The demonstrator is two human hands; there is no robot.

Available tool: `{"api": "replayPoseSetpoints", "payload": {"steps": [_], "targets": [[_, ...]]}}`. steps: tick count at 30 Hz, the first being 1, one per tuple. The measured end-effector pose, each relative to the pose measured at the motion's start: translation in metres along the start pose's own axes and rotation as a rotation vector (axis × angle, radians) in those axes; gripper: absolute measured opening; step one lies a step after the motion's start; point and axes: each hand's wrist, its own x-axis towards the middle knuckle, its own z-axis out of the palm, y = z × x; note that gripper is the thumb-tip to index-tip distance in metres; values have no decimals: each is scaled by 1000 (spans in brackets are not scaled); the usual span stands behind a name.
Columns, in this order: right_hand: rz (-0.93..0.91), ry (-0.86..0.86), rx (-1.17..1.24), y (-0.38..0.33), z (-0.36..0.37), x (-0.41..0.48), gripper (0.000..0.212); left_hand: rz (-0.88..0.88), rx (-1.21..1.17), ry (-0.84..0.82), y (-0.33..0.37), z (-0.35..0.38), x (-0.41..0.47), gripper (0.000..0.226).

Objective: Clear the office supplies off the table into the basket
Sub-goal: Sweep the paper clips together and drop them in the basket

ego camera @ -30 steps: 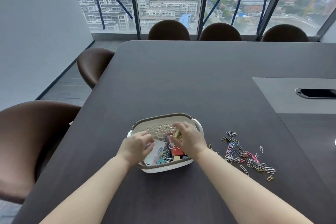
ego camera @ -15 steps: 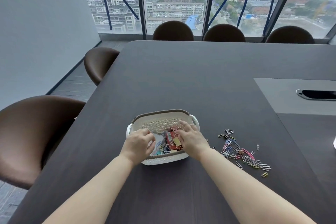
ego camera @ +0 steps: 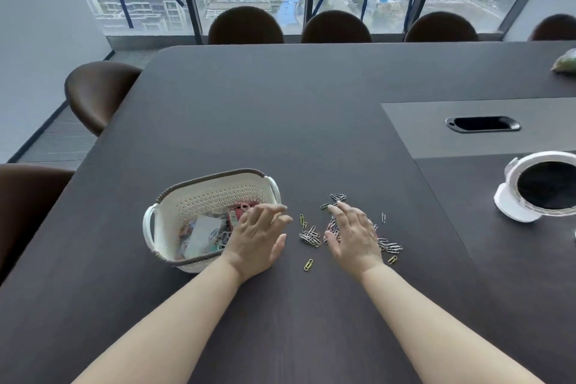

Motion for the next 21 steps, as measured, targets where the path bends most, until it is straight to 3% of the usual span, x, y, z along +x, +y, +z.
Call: {"api": "replayPoseSetpoints", "payload": {"steps": [5,11,15,21], "targets": [[232,-157,-122,69,-1,-32,66,92,-67,-278,47,60,9,50],[376,-391,-250,124,12,-59,107,-118,37,-756,53,113,1,99],[354,-428,-262,139,21,-55,125,-219,59,-851,47,128,10,109],[259,-417,-231,141,28,-13,119,-272,26,-790,39,148,41,104]]}}
